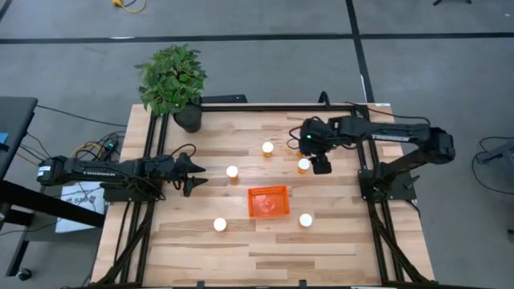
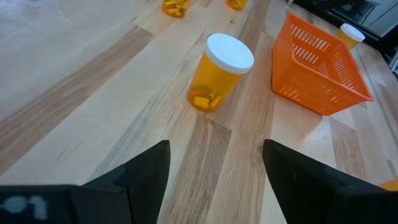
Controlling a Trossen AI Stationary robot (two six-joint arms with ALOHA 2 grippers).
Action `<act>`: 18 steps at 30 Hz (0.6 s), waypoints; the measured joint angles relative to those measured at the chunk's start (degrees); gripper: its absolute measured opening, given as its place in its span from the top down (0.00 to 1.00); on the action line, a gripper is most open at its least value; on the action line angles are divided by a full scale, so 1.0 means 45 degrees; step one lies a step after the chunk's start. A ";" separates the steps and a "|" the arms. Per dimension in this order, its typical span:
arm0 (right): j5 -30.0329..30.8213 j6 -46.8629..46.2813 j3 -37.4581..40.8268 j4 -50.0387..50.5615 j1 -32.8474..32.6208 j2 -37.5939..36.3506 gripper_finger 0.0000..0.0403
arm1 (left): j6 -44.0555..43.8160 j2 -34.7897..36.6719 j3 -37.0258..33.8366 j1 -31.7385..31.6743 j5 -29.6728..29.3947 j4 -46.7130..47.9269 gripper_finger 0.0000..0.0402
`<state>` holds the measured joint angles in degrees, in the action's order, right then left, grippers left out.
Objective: Pick and place pill bottles into a basket
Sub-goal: Put the orange pill bottle into the orange bin
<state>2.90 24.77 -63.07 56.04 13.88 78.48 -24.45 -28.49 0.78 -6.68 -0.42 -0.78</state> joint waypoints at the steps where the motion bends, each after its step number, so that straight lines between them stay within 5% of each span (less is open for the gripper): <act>1: 0.0000 0.0183 -0.0004 -0.0147 0.0097 0.0173 0.43 | 0.0000 0.0000 0.0000 0.0000 0.0000 0.0000 0.39; 18: 0.0014 0.2572 -0.0015 -0.0861 0.1460 0.1181 0.43 | 0.0000 -0.0005 0.0000 0.0005 0.0000 -0.0001 0.39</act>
<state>2.96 36.35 -63.13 52.16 20.45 83.79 -24.45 -28.51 0.78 -6.66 -0.43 -0.78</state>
